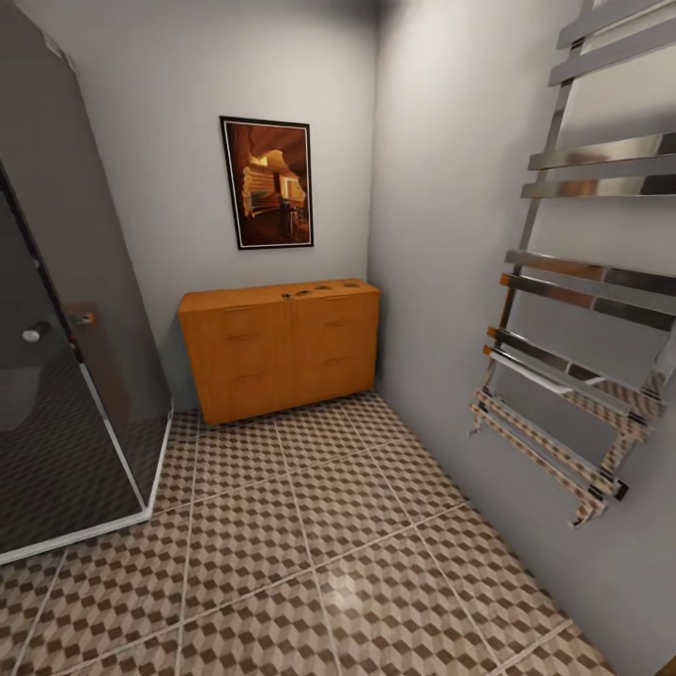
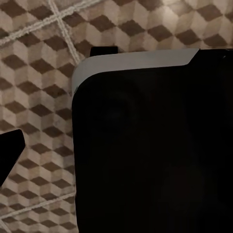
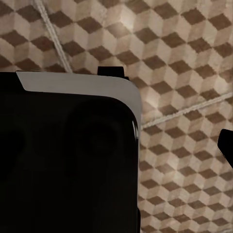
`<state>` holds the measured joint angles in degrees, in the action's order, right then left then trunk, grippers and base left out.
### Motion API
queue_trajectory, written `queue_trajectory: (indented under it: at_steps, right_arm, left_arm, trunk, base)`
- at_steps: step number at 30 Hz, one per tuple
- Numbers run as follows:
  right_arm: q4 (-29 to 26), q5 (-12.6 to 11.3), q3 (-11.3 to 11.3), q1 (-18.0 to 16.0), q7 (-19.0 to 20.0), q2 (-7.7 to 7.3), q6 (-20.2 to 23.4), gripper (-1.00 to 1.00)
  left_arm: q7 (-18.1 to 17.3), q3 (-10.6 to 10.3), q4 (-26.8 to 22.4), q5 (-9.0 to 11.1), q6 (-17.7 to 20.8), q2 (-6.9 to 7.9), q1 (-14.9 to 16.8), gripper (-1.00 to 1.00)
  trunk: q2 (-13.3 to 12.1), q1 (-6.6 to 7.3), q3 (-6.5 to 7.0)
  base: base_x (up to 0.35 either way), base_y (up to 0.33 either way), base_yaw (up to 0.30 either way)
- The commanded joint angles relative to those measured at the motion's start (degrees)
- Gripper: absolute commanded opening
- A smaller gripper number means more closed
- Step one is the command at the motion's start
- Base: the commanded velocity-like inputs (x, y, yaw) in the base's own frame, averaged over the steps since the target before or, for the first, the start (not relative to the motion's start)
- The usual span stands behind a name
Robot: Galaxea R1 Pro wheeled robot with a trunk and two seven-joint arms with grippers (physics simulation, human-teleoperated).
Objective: Take the four mousetraps from the cabinet in the bathroom and place them on the bathroom floor. Make sure all four end up on the same floor surface, and ensure that at least two of them are either under or directly next to the same bathroom sink.
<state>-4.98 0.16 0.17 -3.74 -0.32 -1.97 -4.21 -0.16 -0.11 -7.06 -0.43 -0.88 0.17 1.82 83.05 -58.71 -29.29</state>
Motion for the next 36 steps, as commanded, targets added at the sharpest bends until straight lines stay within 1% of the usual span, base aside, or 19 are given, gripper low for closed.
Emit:
queue_trajectory:
  at_steps: [1,36]
  right_arm:
    - [0.1,0.0,0.0,0.0,0.0,0.0,-0.2,1.0]
    - [0.1,0.0,0.0,0.0,0.0,0.03,-0.2,1.0]
  left_arm:
    - [0.0,0.0,0.0,-0.1,-0.1,0.01,0.0,1.0]
    - [0.0,-0.1,0.0,-0.1,0.0,0.01,0.0,1.0]
  trunk:
    - [0.0,-0.01,-0.06]
    - [0.0,-0.01,-0.06]
  base:
    - [0.201,0.0,0.007]
    - [0.309,0.0,0.001]
